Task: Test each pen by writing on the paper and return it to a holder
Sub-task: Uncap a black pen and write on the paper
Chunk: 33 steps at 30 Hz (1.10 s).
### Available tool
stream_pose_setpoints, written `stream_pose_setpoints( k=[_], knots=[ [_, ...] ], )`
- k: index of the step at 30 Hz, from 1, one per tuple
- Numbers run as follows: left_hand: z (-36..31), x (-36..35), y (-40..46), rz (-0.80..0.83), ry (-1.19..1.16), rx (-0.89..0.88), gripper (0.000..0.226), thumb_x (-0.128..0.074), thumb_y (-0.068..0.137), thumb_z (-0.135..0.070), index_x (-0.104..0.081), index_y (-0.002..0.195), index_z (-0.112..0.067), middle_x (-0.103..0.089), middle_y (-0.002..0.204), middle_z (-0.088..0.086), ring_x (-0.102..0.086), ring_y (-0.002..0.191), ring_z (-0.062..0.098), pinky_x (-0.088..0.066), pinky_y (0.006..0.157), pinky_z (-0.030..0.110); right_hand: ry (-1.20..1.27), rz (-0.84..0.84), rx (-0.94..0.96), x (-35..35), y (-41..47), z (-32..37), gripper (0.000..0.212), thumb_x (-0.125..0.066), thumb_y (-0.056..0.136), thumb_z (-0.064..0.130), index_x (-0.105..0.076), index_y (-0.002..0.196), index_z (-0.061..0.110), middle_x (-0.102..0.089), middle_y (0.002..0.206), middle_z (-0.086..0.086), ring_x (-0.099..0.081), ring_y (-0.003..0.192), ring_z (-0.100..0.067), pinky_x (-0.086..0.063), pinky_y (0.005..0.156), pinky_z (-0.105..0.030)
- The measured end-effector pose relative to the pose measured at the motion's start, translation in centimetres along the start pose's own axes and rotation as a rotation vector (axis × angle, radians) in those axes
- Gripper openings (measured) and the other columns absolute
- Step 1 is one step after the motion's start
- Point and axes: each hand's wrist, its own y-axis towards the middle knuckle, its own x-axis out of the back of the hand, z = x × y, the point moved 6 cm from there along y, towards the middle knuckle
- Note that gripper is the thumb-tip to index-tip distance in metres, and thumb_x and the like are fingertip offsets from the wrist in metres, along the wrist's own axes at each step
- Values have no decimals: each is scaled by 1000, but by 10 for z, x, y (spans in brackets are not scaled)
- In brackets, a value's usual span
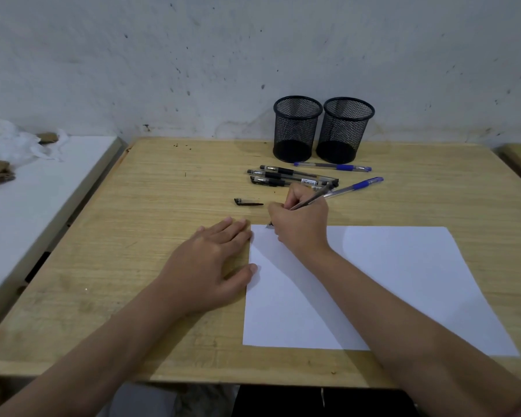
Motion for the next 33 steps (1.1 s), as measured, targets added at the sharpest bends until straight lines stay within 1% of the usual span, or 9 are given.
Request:
stream_pose_setpoints(
  k=[5, 8, 10, 14, 17, 19, 24, 27, 33],
  knots=[
    [-1, 6, 3, -47, 85, -28, 65, -39, 77, -59, -50, 131, -25, -44, 142, -11, -37, 134, 11, -41, 99, 35, 146, -87, -157, 13, 1, -4, 36, -60, 74, -5, -36, 55, 12, -41, 45, -8, -49, 32, -14, -41, 36, -22],
    [-11, 17, 16, -131, 200, -131, 45, -48, 77, -49, -69, 103, -18, -69, 111, -3, -64, 100, 21, -54, 73, 32, 299, -118, -276, 18, 3, -8, 32, -67, 80, 3, -42, 62, 12, -54, 50, -8, -58, 37, -14, -49, 40, -25],
    [-16, 23, 30, -197, 222, -170, 33, -52, 78, -39, -72, 91, -15, -72, 92, 2, -65, 82, 24, -54, 62, 33, 367, -101, -340, 17, 5, -9, 33, -74, 79, 9, -45, 64, 12, -58, 53, -6, -59, 40, -12, -57, 49, -31],
    [-4, 32, 60, -327, 114, -45, 26, -58, 80, -20, -68, 103, -13, -69, 100, 5, -61, 90, 28, -48, 66, 33, 428, -31, -392, 17, 9, -3, 30, -81, 71, 9, -51, 67, 13, -63, 66, -5, -64, 59, -15, -57, 59, -30],
    [18, 25, 81, -243, 84, 107, 33, -57, 85, -17, -62, 117, -14, -63, 113, 4, -54, 104, 28, -48, 76, 36, 524, 19, -396, 24, 7, 3, 21, -77, 73, 2, -60, 74, 14, -61, 72, -3, -62, 71, -15, -55, 64, -29],
    [27, 20, 88, -171, 36, 164, 26, -56, 86, -18, -65, 110, -14, -63, 110, 4, -55, 103, 25, -49, 79, 38, 480, 31, -374, 34, 2, 6, 12, -73, 79, 4, -66, 82, 13, -61, 75, -2, -60, 74, -13, -55, 67, -31],
    [9, 30, 87, -255, -226, 168, 12, -66, 80, -12, -70, 92, -13, -70, 90, 2, -63, 83, 15, -47, 74, 20, 338, -45, -261, 65, -11, 10, 13, -63, 89, 14, -67, 79, 21, -62, 73, -5, -56, 67, -12, -47, 63, -32],
    [-21, 39, 84, -269, -416, 97, 11, -71, 76, -9, -71, 84, -16, -69, 81, -2, -63, 74, 4, -44, 64, 4, 318, -99, -201, 82, -16, 16, 14, -62, 89, 14, -66, 78, 20, -65, 69, 0, -59, 60, 0, -48, 65, -29],
    [-75, 46, 84, -262, -511, -28, 13, -74, 73, -8, -72, 82, -17, -72, 79, -4, -67, 76, 12, -51, 73, 16, 304, -163, -98, 116, -26, 32, 15, -61, 90, 13, -65, 78, 21, -66, 69, 3, -60, 59, 5, -49, 65, -24]
  ],
)
